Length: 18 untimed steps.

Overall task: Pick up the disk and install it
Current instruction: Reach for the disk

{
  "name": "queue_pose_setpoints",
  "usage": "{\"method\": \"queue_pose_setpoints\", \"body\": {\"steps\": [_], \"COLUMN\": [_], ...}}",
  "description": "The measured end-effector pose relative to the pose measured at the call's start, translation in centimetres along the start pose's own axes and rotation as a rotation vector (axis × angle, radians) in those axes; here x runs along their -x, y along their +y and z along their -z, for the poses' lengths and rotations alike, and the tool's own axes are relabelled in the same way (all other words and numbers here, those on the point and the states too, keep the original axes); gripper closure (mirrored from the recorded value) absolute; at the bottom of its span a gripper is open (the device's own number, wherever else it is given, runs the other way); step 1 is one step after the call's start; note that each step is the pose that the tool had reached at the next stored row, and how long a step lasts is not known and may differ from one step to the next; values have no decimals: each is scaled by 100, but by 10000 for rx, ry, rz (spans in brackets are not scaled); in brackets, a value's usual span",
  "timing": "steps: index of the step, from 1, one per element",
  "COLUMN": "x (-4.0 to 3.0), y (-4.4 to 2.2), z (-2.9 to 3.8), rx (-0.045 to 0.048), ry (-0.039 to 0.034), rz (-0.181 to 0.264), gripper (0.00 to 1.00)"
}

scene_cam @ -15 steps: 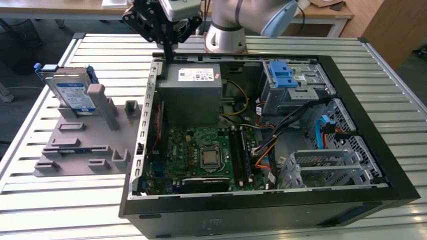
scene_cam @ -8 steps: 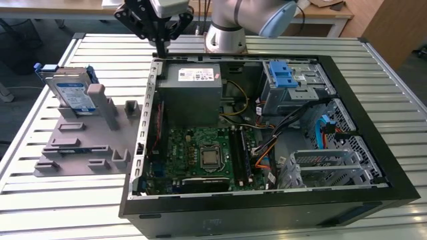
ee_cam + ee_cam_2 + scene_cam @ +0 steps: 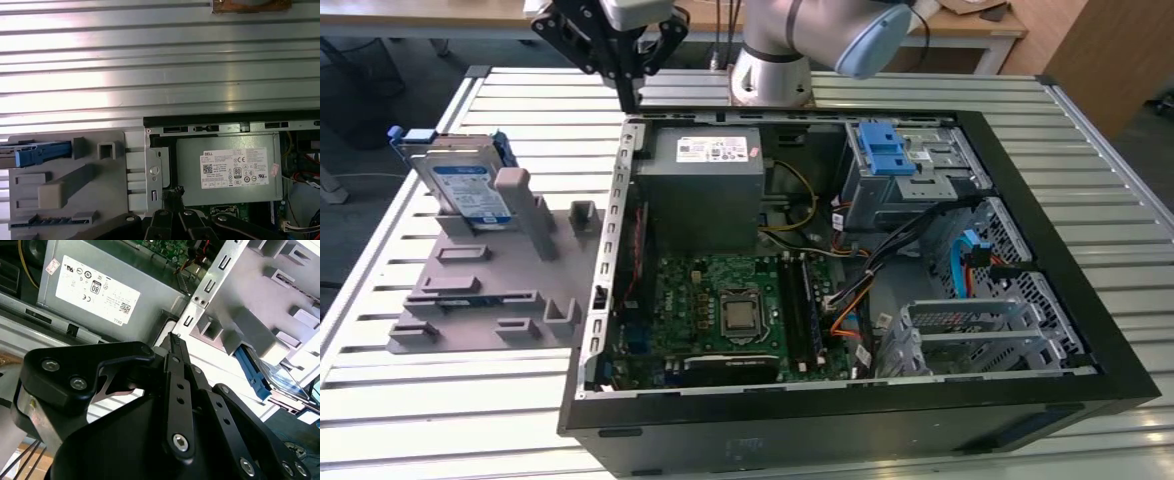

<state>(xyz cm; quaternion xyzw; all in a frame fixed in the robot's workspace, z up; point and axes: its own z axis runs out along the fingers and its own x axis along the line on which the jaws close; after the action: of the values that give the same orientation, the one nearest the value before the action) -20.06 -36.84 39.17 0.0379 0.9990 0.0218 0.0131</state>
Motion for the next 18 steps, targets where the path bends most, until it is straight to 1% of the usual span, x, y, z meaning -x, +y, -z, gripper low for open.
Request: {"method": "queue_pose_setpoints", "body": {"steps": [18], "x": [-311], "y": [99], "z": [-4], "rx": [-1], "ry": [5], "rz": [0], "gripper": [89]}}
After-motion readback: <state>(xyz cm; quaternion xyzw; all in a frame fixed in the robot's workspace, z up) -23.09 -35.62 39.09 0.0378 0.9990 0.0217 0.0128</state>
